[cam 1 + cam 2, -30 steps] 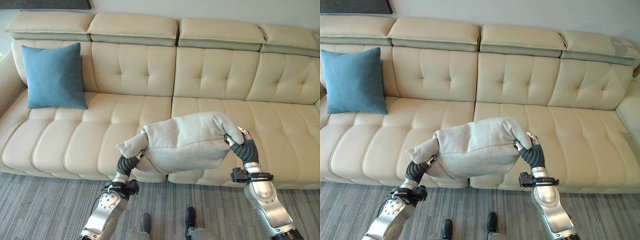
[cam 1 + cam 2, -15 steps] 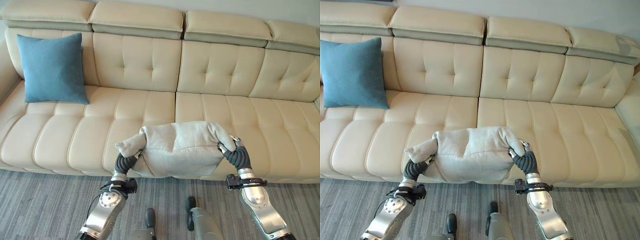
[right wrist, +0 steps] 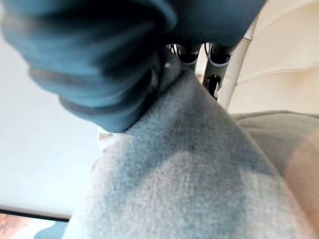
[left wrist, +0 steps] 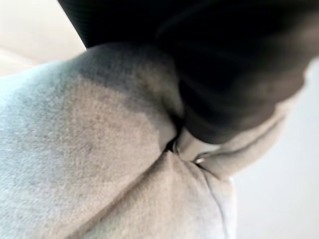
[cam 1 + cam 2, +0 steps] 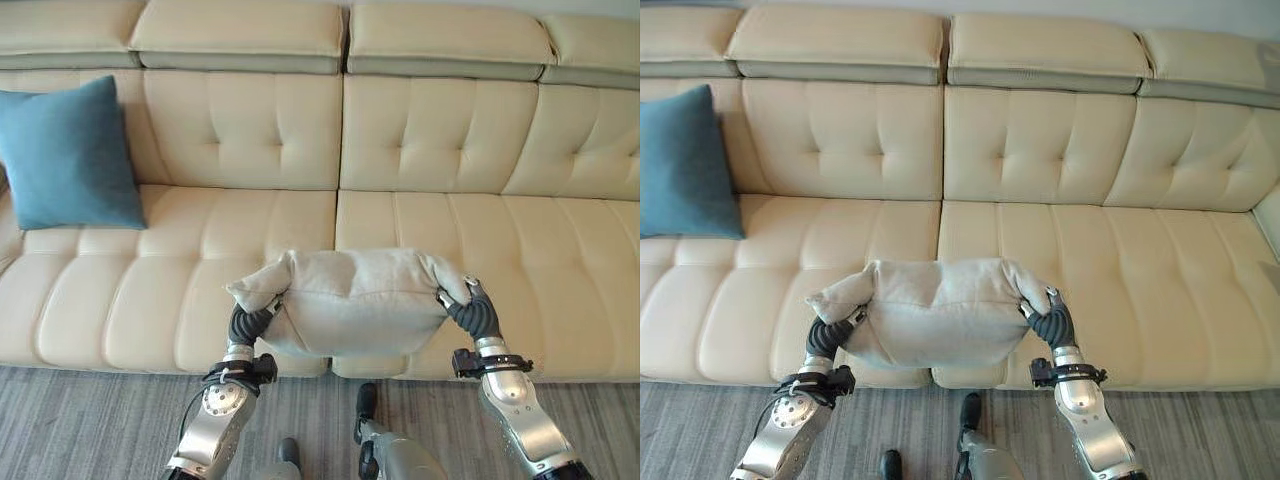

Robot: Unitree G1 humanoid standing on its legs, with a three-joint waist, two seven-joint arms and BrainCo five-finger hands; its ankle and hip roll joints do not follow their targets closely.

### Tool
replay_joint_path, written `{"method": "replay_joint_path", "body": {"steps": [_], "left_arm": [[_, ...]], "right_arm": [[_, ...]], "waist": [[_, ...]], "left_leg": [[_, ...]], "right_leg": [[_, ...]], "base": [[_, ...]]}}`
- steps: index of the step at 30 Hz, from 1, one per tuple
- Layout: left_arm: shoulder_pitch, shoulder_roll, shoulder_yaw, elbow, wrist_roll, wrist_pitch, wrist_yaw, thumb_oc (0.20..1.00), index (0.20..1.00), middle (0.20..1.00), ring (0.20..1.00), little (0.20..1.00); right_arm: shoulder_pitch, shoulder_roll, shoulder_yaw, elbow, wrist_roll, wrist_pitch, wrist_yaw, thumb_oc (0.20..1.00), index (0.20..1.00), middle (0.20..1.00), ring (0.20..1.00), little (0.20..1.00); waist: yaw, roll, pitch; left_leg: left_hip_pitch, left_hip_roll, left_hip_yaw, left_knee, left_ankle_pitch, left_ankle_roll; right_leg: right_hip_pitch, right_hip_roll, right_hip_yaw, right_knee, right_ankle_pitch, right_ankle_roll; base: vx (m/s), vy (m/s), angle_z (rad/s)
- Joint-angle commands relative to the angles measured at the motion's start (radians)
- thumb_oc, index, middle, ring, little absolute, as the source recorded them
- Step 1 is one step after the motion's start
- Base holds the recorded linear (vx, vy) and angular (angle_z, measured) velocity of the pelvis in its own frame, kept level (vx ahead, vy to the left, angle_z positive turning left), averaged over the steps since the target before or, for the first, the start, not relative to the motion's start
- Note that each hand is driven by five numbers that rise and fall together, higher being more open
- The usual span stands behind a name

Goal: Pick up all the scattered cushions and arrange them neatly on the sofa.

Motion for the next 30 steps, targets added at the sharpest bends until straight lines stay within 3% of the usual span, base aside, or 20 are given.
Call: {"method": "replay_joint_path", "body": {"steps": [1, 3, 4, 6, 7, 8, 9, 11, 17, 30], "left_arm": [[-0.100, 0.002, -0.033, -0.129, -0.010, -0.128, -0.054, 0.200, 0.200, 0.200, 0.200, 0.200], [-0.109, -0.001, -0.034, -0.131, -0.012, -0.128, -0.052, 0.200, 0.200, 0.200, 0.200, 0.200], [-0.119, -0.006, -0.041, -0.131, -0.008, -0.122, -0.050, 0.200, 0.200, 0.200, 0.200, 0.200], [-0.122, -0.007, -0.042, -0.130, -0.007, -0.121, -0.049, 0.200, 0.200, 0.200, 0.200, 0.200], [-0.123, -0.010, -0.045, -0.131, -0.007, -0.118, -0.047, 0.200, 0.200, 0.200, 0.200, 0.200], [-0.124, -0.013, -0.045, -0.133, -0.001, -0.116, -0.042, 0.200, 0.200, 0.200, 0.200, 0.200], [-0.123, -0.013, -0.045, -0.133, -0.001, -0.116, -0.042, 0.200, 0.200, 0.200, 0.200, 0.200], [-0.128, -0.023, -0.053, -0.128, 0.008, -0.110, -0.042, 0.200, 0.200, 0.200, 0.200, 0.200], [-0.088, -0.024, -0.054, -0.120, 0.005, -0.099, -0.058, 0.200, 0.200, 0.200, 0.200, 0.200], [-0.196, -0.046, -0.081, -0.002, 0.012, -0.085, 0.005, 0.200, 0.200, 0.200, 0.200, 0.200]], "right_arm": [[-0.110, -0.009, 0.025, -0.159, 0.025, -0.133, 0.031, 0.200, 0.200, 0.200, 0.200, 0.200], [-0.118, -0.016, 0.025, -0.164, 0.029, -0.129, 0.034, 0.200, 0.200, 0.200, 0.200, 0.200], [-0.130, -0.016, 0.033, -0.169, 0.031, -0.127, 0.034, 0.200, 0.200, 0.200, 0.200, 0.200], [-0.134, -0.014, 0.035, -0.169, 0.030, -0.127, 0.033, 0.200, 0.200, 0.200, 0.200, 0.200], [-0.138, -0.011, 0.042, -0.169, 0.028, -0.124, 0.033, 0.200, 0.200, 0.200, 0.200, 0.200], [-0.140, -0.009, 0.047, -0.170, 0.020, -0.122, 0.030, 0.200, 0.200, 0.200, 0.200, 0.200], [-0.139, -0.010, 0.047, -0.170, 0.019, -0.122, 0.030, 0.200, 0.200, 0.200, 0.200, 0.200], [-0.136, -0.010, 0.048, -0.163, 0.004, -0.113, 0.028, 0.200, 0.200, 0.200, 0.200, 0.200], [-0.103, 0.009, 0.036, -0.160, -0.006, -0.104, 0.036, 0.200, 0.200, 0.200, 0.200, 0.200], [-0.181, 0.067, 0.062, -0.050, 0.007, -0.074, -0.012, 0.200, 0.200, 0.200, 0.200, 0.200]], "waist": [[-0.010, -0.001, -0.018], [-0.004, -0.006, -0.009], [0.000, -0.015, -0.002], [-0.002, -0.019, -0.002], [-0.004, -0.024, -0.010], [-0.003, -0.018, -0.015], [-0.004, -0.019, -0.016], [-0.004, -0.003, -0.019], [-0.015, 0.015, -0.056], [-0.012, -0.005, -0.084]], "left_leg": [[0.019, -0.037, -0.013, 0.170, 0.065, -0.019], [-0.024, -0.038, -0.025, 0.247, 0.097, -0.035], [-0.067, -0.049, -0.025, 0.211, 0.065, -0.019], [-0.077, -0.055, -0.024, 0.160, 0.051, -0.007], [-0.078, -0.054, -0.020, 0.034, 0.002, 0.017], [-0.076, -0.046, -0.030, -0.082, 0.029, 0.016], [-0.063, -0.048, -0.030, -0.106, 0.041, 0.015], [-0.062, -0.042, -0.058, -0.247, 0.139, -0.003], [0.043, -0.044, -0.021, -0.299, 0.115, 0.002], [0.076, -0.058, 0.011, -0.299, 0.063, 0.034]], "right_leg": [[0.070, -0.013, 0.025, 0.006, -0.147, 0.113], [0.105, -0.011, 0.020, -0.008, -0.164, 0.098], [0.121, -0.022, 0.017, -0.014, -0.170, 0.097], [0.125, -0.030, 0.015, -0.015, -0.172, 0.102], [0.132, -0.038, 0.017, -0.017, -0.176, 0.109], [0.135, -0.038, 0.017, -0.017, -0.177, 0.113], [0.136, -0.040, 0.016, -0.016, -0.179, 0.113], [0.157, -0.034, 0.011, -0.015, -0.190, 0.108], [0.213, -0.033, 0.028, -0.024, -0.202, 0.111], [0.216, -0.051, 0.049, -0.024, -0.200, 0.140]], "base": [[0.13, -0.150, -0.13], [0.16, -0.161, -0.14], [0.17, -0.139, 0.00], [0.11, -0.068, 0.12], [0.13, -0.011, 0.13], [0.14, -0.014, 0.09], [0.09, 0.014, 0.03], [0.12, 0.038, 0.05], [0.15, 0.094, 0.12], [0.07, 0.071, -0.05]]}}
